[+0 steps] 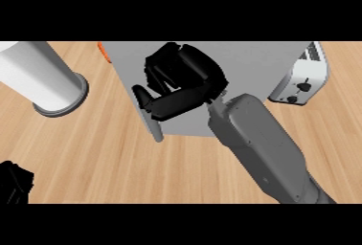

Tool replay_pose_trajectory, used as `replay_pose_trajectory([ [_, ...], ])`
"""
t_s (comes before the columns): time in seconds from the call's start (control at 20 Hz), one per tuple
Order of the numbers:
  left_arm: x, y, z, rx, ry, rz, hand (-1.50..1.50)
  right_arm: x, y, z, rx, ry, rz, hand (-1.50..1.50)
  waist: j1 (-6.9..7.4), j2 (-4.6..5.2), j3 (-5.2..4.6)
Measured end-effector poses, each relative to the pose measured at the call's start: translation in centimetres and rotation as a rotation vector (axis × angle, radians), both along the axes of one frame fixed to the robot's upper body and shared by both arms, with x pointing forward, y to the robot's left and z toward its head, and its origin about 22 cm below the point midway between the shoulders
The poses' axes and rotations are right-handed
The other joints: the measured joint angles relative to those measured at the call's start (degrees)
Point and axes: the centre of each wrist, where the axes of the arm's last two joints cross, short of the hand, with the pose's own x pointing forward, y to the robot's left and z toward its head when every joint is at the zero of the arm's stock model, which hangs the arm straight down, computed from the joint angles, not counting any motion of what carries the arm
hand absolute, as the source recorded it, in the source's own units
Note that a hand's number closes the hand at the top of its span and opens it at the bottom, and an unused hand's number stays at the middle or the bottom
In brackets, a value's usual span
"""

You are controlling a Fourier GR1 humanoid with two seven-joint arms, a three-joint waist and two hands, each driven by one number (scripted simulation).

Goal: Pick up the wine, place it into the cabinet and close the cabinet

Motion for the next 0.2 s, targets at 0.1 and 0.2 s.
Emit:
replay_pose_trajectory([
  [0.1,0.24,-0.14,-0.12,-0.004,-0.001,0.001,1.50,0.15,-0.10,0.00,-0.006,-0.005,0.020,1.50,-0.14,-0.03,-0.11],
  [0.2,0.48,-0.19,-0.05,-0.002,-0.003,-0.008,1.50,0.28,-0.09,-0.06,-0.007,-0.013,0.026,1.50,-0.19,-0.07,-0.05],
])
